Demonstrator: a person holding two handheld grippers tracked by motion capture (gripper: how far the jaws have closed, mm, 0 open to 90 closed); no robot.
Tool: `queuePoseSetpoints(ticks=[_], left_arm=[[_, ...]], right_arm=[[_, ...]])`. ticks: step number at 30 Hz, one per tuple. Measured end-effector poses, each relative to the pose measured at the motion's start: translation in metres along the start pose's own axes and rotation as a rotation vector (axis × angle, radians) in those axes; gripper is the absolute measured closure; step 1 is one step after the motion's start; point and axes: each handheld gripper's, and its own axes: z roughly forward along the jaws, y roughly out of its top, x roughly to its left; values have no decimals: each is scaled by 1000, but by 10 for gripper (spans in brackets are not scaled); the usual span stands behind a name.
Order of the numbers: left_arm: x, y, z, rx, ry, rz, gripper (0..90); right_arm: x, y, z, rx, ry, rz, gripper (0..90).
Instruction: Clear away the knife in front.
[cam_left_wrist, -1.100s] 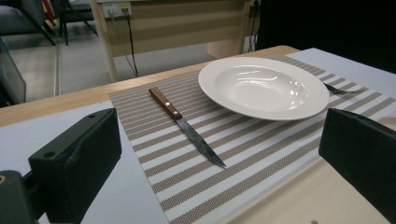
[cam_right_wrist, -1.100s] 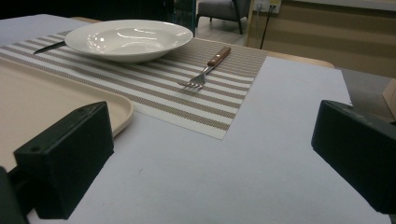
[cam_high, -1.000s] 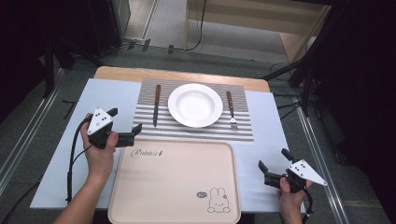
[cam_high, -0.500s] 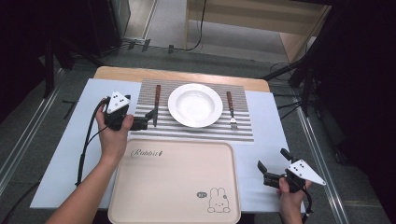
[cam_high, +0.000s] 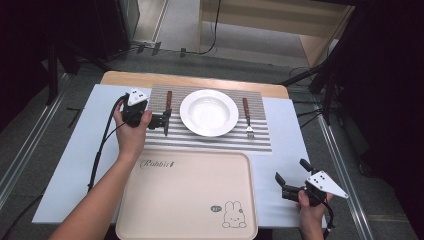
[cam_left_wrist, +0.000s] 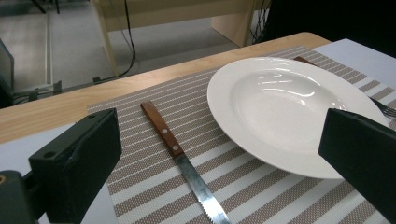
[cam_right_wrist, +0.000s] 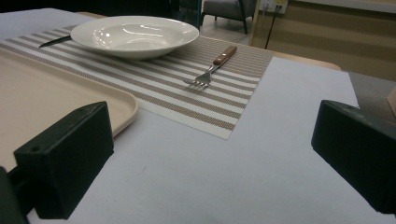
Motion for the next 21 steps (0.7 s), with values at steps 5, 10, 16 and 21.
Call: queuePoseSetpoints(ticks=[5, 10, 16, 21], left_arm=[[3, 6, 13, 18, 0, -11, 0], [2, 14, 25, 58, -9, -36, 0], [4, 19, 40, 81, 0, -44, 0], [8, 21, 52, 115, 2, -63, 0]], right_arm=[[0, 0, 0, 0, 0, -1, 0], [0, 0, 0, -1, 2, -3, 0], [0, 0, 1, 0, 3, -3, 0], [-1, 0, 0, -1, 1, 2, 0]])
